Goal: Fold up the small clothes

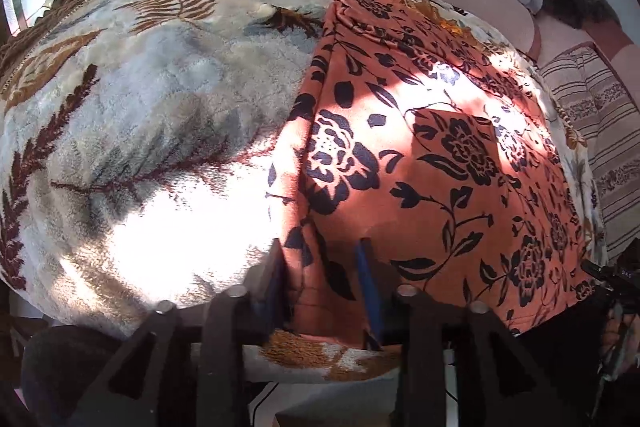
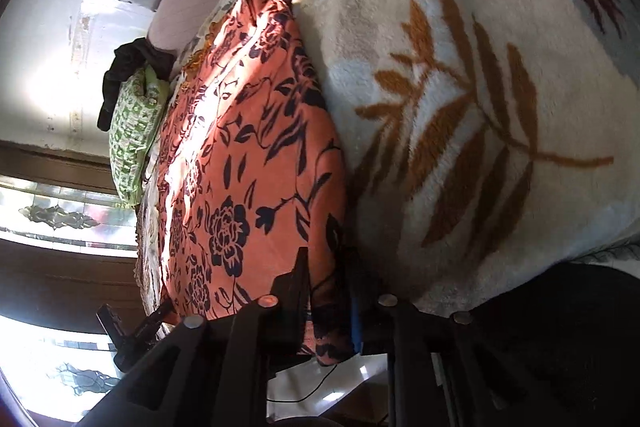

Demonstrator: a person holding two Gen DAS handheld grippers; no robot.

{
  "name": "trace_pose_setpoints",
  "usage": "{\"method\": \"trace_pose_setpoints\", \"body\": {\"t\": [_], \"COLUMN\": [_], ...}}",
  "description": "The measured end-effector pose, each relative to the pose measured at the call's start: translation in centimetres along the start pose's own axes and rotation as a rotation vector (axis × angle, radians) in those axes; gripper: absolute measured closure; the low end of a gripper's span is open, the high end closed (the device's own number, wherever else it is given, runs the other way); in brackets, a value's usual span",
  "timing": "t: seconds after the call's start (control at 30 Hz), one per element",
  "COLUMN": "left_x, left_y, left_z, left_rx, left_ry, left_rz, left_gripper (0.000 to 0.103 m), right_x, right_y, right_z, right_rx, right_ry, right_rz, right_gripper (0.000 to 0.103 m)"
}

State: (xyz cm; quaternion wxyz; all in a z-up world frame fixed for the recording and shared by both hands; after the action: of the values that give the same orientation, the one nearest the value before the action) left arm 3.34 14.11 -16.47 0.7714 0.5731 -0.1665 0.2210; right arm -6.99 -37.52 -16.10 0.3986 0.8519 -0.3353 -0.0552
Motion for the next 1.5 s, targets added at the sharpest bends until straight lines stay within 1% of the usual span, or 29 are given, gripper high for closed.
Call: {"method": "trace_pose_setpoints", "body": {"t": [0.03,0.07,0.1,0.13,0.17,0.2,0.23,0.27,0.3,0.37,0.47,0.53,0.67,0.8,0.87,0.9,0.93,0.97,1.0,1.03,1.07,1.1,1.13,1.17,1.23,1.27,1.33,1.4,1.5], "left_x": [0.0,0.0,0.0,0.0,0.0,0.0,0.1,0.4,0.7,1.4,2.8,4.6,11.3,20.3,24.8,26.8,28.6,30.0,31.0,31.4,31.3,30.8,29.8,28.6,26.2,24.9,22.0,19.1,16.5], "left_y": [0.0,-0.1,-0.4,-0.6,-0.7,-0.8,-0.9,-0.8,-0.5,0.4,2.1,2.9,4.4,4.4,2.4,0.3,-2.1,-4.5,-7.0,-9.4,-11.0,-11.5,-11.1,-10.4,-9.3,-8.5,-7.1,-6.1,-7.1], "left_z": [0.3,0.7,1.0,1.3,1.5,1.7,1.6,1.4,1.0,0.6,1.0,1.5,3.1,4.8,5.5,5.6,5.5,5.0,4.4,3.3,2.1,1.1,0.5,0.0,-0.1,0.1,0.6,1.5,3.1], "left_rx": [-0.005,0.017,0.037,0.055,0.069,0.088,0.126,0.098,0.061,0.033,-0.021,-0.062,-0.113,-0.137,-0.109,-0.101,-0.062,0.005,0.070,0.144,0.217,0.207,0.137,0.100,0.080,0.060,0.011,-0.071,-0.138], "left_ry": [-0.009,-0.028,-0.049,-0.068,-0.081,-0.095,-0.114,-0.103,-0.067,-0.044,-0.029,-0.026,-0.055,-0.077,-0.089,-0.094,-0.095,-0.089,-0.086,-0.072,-0.035,0.011,0.047,0.062,0.037,0.026,0.042,0.095,0.176], "left_rz": [0.008,0.008,0.002,0.004,0.007,0.006,-0.001,-0.007,-0.013,-0.005,0.018,0.036,0.128,0.245,0.288,0.285,0.285,0.313,0.327,0.298,0.242,0.219,0.243,0.261,0.236,0.225,0.200,0.186,0.164], "left_gripper": [0.036,0.035,0.035,0.035,0.039,0.050,0.088,0.094,0.095,0.096,0.096,0.096,0.096,0.096,0.090,0.085,0.065,0.036,0.025,0.024,0.025,0.025,0.025,0.025,0.024,0.024,0.024,0.024,0.021], "right_x": [-0.1,-0.1,-0.1,-0.1,0.0,0.0,0.1,0.2,0.2,0.3,1.1,2.3,7.2,15.0,19.6,22.0,24.5,26.7,28.4,29.3,29.5,29.0,28.0,26.9,24.6,23.4,20.5,16.7,12.8], "right_y": [0.1,0.2,0.1,-0.1,-0.3,-0.4,-0.6,-0.8,-0.8,-0.6,0.2,0.8,1.0,0.4,-0.4,-1.2,-2.4,-4.2,-6.3,-8.1,-9.1,-9.6,-9.7,-9.3,-8.2,-7.7,-6.6,-5.9,-6.6], "right_z": [-0.1,-0.4,-0.7,-1.0,-1.2,-1.3,-1.3,-1.2,-1.2,-1.9,-3.2,-4.4,-8.0,-13.5,-15.9,-16.6,-16.9,-16.8,-16.4,-15.6,-14.6,-13.5,-12.6,-11.9,-10.8,-10.3,-9.5,-9.3,-10.1], "right_rx": [0.034,0.058,0.069,0.051,0.036,0.035,0.030,0.021,0.019,0.019,0.089,0.145,0.261,0.329,0.344,0.335,0.296,0.267,0.236,0.156,0.072,0.046,0.074,0.089,0.023,0.013,0.043,0.141,0.226], "right_ry": [-0.001,0.006,0.019,0.036,0.048,0.053,0.061,0.059,0.051,0.081,0.082,0.082,0.086,0.133,0.135,0.123,0.121,0.122,0.133,0.137,0.121,0.103,0.096,0.105,0.171,0.180,0.124,0.063,0.007], "right_rz": [0.007,0.011,0.013,0.005,-0.002,-0.003,-0.006,-0.020,-0.021,-0.029,-0.029,-0.013,0.039,0.126,0.195,0.233,0.267,0.278,0.262,0.263,0.282,0.289,0.271,0.263,0.250,0.231,0.188,0.147,0.130], "right_gripper": [0.061,0.040,0.034,0.034,0.034,0.042,0.055,0.089,0.093,0.096,0.096,0.096,0.096,0.097,0.096,0.096,0.095,0.089,0.063,0.040,0.019,0.019,0.019,0.019,0.019,0.019,0.019,0.019,0.019]}}
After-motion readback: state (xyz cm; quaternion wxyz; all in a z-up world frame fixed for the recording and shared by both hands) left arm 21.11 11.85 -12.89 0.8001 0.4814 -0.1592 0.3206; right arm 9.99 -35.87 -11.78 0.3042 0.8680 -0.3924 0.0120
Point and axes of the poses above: each gripper's, at about its wrist camera, not at the fingertips, and y roughly against the way its jaws point, z to its right, x to its top, the point moved 2 cm from there along -y, roughly the way its jaws point, and after that the axes turned 6 degrees about z, right-handed, at the moved point
